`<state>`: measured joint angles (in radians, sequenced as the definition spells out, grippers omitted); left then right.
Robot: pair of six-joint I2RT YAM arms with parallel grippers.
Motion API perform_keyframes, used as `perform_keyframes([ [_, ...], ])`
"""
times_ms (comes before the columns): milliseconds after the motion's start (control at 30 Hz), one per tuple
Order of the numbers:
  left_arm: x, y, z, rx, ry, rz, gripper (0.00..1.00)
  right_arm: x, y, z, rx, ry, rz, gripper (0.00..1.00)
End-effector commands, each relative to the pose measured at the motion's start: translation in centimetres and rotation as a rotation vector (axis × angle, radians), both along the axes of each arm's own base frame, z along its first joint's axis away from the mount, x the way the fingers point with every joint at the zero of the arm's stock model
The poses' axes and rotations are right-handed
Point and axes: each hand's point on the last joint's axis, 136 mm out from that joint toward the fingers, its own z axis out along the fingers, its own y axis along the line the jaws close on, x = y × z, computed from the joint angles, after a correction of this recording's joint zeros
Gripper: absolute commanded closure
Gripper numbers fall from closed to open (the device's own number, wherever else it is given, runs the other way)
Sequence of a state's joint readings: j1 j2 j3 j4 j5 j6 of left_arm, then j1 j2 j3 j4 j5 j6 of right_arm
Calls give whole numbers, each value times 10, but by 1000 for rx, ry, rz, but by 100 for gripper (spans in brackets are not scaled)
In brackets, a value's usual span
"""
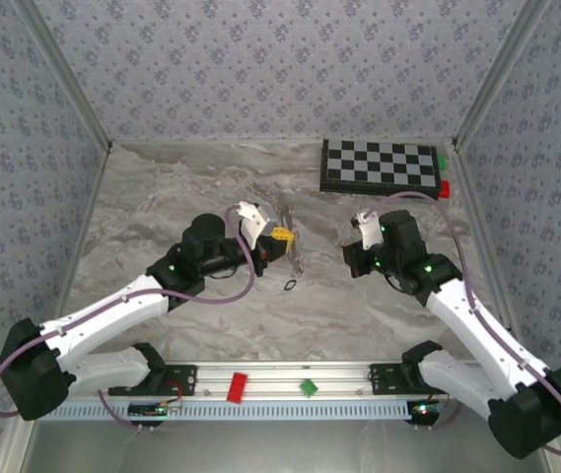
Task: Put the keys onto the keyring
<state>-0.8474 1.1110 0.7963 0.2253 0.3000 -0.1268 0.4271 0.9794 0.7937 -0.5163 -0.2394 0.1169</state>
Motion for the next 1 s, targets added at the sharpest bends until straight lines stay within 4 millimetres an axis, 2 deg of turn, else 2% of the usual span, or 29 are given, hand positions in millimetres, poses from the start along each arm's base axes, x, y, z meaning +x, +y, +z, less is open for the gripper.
perform_keyframes([
  [0, -1, 4, 18, -22, -58, 13, 100, -17, -7, -21, -45, 231, -36, 100],
  [133, 0, 5, 18, -22, -57, 16, 100, -16, -9, -38, -154, 370, -8, 100],
  [233, 0, 5, 17, -20, -57, 17, 100, -20, 2, -45, -182, 418, 36, 100],
  [333, -1, 8, 18, -18, -63, 24, 100, -31, 11, -54, -262, 466, 96, 100],
  [433, 1, 11, 18, -20, -66, 33, 100, -39, -8, -71, -425, 529, 67, 100],
  [533, 1, 12, 18, -24, -66, 37, 100, -29, -22, -75, -502, 509, 1, 100],
  [633, 1, 12, 19, -27, -67, 38, 100, -20, -6, -68, -421, 472, 14, 100],
  [700, 2, 13, 19, -28, -66, 40, 100, -24, 24, -55, -296, 450, 128, 100],
  [733, 2, 13, 19, -29, -65, 41, 100, -22, 26, -51, -278, 434, 113, 100],
  [867, 3, 13, 18, -29, -63, 44, 100, -14, -12, -63, -461, 425, -6, 100],
  [967, 4, 14, 18, -32, -63, 46, 100, -5, -16, -77, -494, 425, -29, 100],
])
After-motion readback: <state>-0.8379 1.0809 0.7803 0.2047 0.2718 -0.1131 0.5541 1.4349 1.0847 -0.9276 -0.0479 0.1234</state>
